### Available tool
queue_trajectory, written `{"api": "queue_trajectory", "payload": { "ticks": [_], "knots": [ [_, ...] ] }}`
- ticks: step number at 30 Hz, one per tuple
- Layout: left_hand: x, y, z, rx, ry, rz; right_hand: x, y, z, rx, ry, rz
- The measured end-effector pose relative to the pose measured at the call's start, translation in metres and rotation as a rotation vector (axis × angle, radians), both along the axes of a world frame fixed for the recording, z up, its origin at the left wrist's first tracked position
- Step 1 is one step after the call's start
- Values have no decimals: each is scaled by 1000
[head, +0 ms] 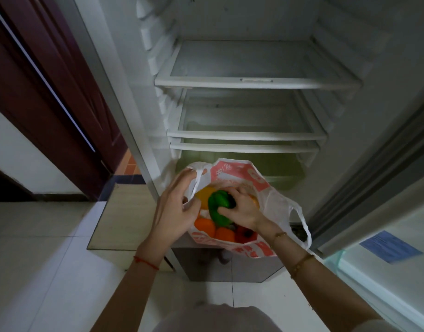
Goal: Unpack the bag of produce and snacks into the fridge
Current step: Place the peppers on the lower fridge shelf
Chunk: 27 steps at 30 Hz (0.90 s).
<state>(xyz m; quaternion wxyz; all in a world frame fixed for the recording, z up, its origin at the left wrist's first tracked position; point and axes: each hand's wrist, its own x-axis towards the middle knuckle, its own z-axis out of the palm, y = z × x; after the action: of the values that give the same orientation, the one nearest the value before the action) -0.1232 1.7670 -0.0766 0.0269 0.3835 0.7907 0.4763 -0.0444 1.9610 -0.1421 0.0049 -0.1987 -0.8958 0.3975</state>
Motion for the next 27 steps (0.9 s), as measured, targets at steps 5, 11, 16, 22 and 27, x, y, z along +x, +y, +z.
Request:
{"api": "queue_trajectory", "payload": {
  "ticks": [5,11,16,22,27],
  "knots": [
    [-5,5,8,31,-97,22,5,-1,56,-249,183,-88],
    [-15,11,14,2,-110,30,2,8,114,-187,353,-143],
    [-17,14,19,-8,-117,16,-19,13,145,-175,479,-345],
    [-20,13,19,-13,-120,14,-74,8,147,166,504,-390],
    [-24,12,17,-16,-123,30,-114,0,150,139,527,-314]
  ]
}}
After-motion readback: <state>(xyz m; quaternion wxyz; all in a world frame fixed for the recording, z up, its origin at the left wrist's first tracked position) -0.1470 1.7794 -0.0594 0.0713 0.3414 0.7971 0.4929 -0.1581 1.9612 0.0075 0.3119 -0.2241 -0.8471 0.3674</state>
